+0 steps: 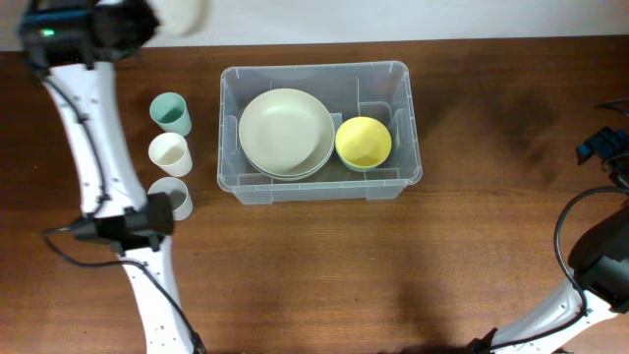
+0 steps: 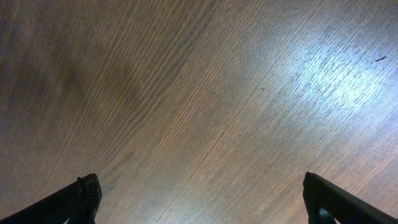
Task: Pack container
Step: 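Carry the white bowl over the yellow bowl in the container, then lower the white bowl onto the yellow bowl and open the left gripper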
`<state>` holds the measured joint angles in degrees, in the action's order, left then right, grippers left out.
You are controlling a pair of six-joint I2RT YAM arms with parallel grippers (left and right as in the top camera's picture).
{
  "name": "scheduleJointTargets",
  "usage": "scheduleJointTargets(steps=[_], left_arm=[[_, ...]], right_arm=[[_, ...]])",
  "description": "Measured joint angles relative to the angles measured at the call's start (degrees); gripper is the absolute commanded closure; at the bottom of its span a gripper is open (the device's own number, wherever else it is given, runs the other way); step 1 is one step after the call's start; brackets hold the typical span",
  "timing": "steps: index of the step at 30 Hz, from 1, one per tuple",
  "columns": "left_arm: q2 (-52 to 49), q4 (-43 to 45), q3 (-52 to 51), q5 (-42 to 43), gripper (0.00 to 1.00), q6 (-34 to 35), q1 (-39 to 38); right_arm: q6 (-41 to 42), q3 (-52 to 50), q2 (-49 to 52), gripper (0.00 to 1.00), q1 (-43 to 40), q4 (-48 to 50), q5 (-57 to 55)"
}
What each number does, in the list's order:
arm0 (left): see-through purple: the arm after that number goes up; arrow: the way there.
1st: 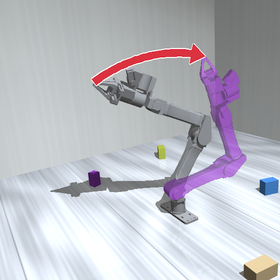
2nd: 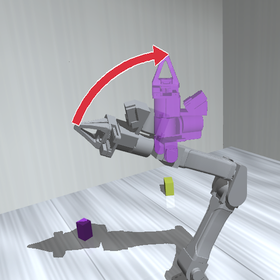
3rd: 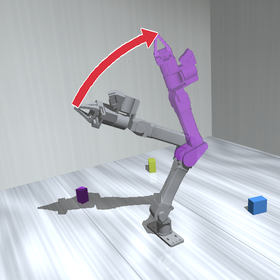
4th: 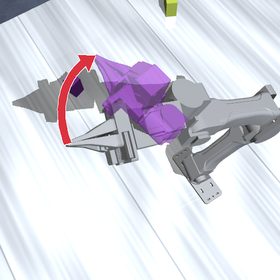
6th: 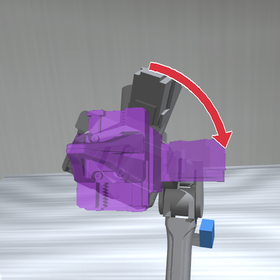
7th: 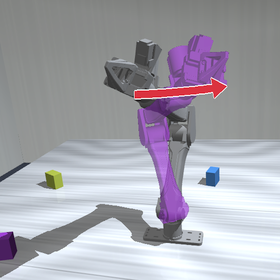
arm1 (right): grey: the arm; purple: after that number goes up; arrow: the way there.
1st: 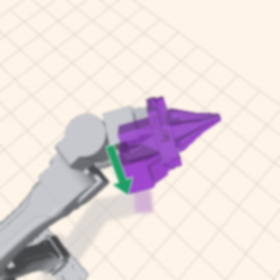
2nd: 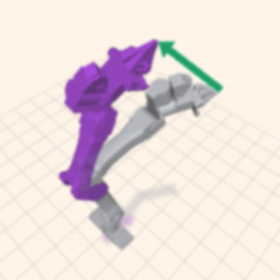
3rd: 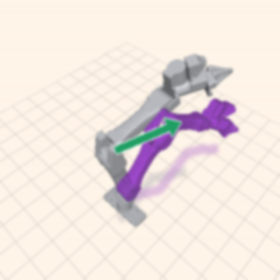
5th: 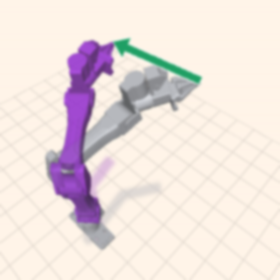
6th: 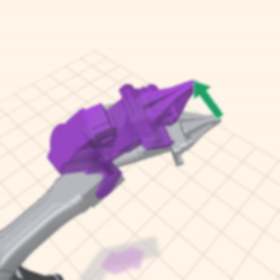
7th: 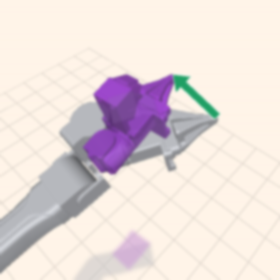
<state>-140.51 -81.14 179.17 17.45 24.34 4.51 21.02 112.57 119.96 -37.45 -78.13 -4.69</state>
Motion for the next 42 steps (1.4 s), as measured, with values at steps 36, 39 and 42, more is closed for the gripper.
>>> scheduleJointTargets(steps=[36,39,42], left_arm=[[1.1,5.8,-33.0,-1.1,0.99,-12.9,-32.0],[1.1,7.3,-35.3,-2.3,0.98,-12.6,-32.0],[1.1,8.5,-37.2,-3.1,0.98,-12.6,-32.0]], right_arm=[[0.0,0.0,0.0,0.01,0.0,0.0,0.0],[0.0,0.0,0.0,0.01,0.0,0.0,0.0],[0.0,0.0,0.0,0.01,0.0,0.0,0.0]])
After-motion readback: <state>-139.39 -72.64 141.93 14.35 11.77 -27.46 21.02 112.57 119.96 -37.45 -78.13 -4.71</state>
